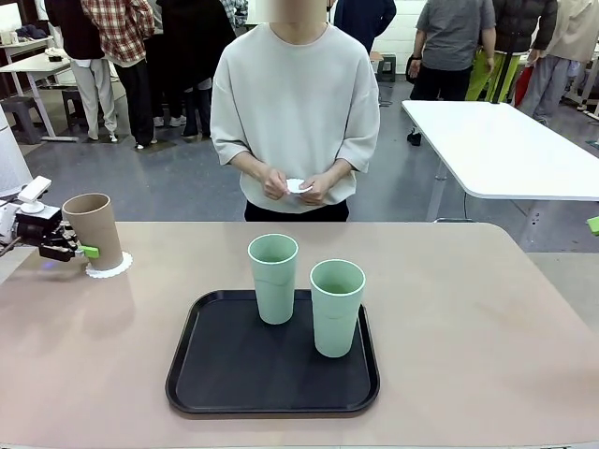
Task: Place coasters on the table and set cups on them.
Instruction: Pick up one Reusable plastic cup and place it on a coaster set by the human.
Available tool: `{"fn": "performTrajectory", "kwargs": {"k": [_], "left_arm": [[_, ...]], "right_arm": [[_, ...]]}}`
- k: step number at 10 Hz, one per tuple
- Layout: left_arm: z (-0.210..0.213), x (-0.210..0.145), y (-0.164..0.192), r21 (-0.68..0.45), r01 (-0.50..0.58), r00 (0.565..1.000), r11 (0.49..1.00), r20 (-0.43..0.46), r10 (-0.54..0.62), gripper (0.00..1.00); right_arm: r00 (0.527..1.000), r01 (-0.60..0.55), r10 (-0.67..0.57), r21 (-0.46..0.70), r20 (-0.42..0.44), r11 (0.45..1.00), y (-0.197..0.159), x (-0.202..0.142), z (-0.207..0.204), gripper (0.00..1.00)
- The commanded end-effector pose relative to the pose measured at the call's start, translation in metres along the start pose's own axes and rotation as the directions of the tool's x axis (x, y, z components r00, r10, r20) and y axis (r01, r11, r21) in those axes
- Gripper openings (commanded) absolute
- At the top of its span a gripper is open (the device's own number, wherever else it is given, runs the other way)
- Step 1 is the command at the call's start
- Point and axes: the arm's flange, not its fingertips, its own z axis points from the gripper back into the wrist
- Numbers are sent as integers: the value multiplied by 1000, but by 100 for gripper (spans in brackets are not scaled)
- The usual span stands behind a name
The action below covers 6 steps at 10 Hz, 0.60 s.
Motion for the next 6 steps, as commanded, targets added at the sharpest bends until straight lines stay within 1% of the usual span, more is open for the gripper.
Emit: {"fn": "performTrajectory", "kwargs": {"k": [1, 4, 6], "left_arm": [[7, 0, 0, -27, 25, 1000, 999, -10, -26, 100], [18, -1, 5, -31, 30, 999, 999, -25, -31, 100], [27, -5, 10, -30, 8, 1000, 1000, -28, -9, 100]], "right_arm": [[1000, 0, 0, 16, 0, 1000, -1, 0, 0, 100], [1000, 0, 0, 16, 0, 1000, -1, 0, 0, 100], [1000, 0, 0, 16, 0, 1000, -1, 0, 0, 100]]}}
